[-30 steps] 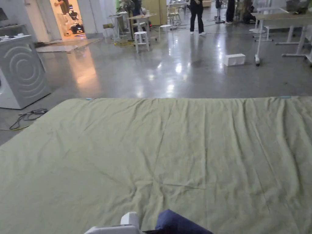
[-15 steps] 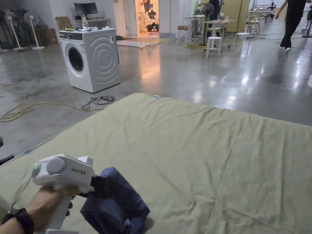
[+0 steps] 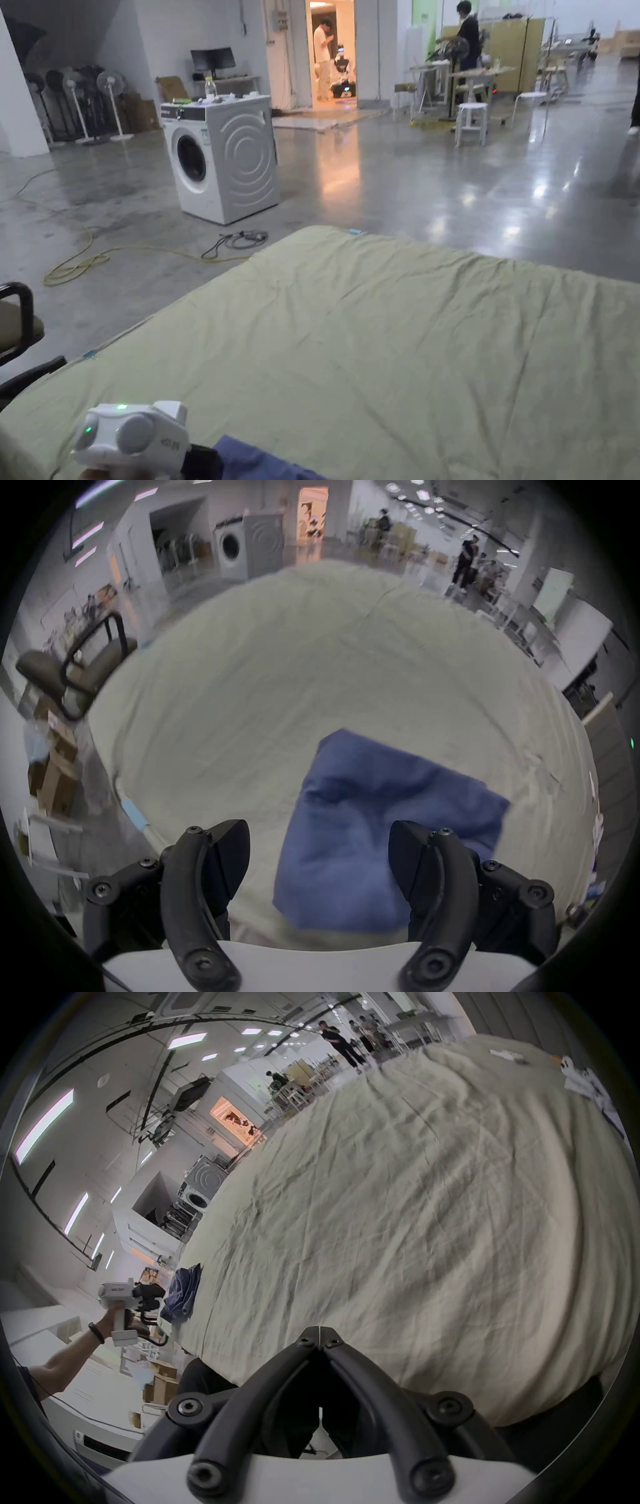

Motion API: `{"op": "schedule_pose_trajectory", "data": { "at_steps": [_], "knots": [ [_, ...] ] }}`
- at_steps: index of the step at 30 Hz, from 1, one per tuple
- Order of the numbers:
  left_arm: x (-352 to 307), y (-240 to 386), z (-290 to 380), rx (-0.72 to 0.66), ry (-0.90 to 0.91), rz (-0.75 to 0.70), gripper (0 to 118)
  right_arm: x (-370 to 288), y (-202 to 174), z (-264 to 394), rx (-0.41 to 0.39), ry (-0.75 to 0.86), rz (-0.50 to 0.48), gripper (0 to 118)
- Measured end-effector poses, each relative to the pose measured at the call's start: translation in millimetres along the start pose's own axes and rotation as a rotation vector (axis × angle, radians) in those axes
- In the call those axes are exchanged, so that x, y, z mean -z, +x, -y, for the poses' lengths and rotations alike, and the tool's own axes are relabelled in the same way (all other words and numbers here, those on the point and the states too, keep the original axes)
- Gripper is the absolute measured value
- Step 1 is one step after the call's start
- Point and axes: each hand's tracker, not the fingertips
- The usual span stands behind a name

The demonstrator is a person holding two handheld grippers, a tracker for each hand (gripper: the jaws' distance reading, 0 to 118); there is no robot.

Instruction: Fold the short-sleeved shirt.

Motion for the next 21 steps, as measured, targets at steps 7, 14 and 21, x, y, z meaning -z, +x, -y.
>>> {"op": "schedule_pose_trajectory", "data": {
  "at_steps": [7,14,21],
  "knots": [
    [-142.7,111.0,25.7,0.185,0.340,0.423,83,-61.1,-20.3,-26.3,-0.064,0.231,-0.008,0],
    [-243.9,224.4,103.8,0.238,0.717,0.661,67,-143.3,-42.0,-42.0,-0.229,0.523,0.149,0],
    [-256.1,290.4,195.4,0.264,0.933,0.289,20,-184.6,-60.1,-45.1,-0.392,0.676,0.302,0]
  ]
}}
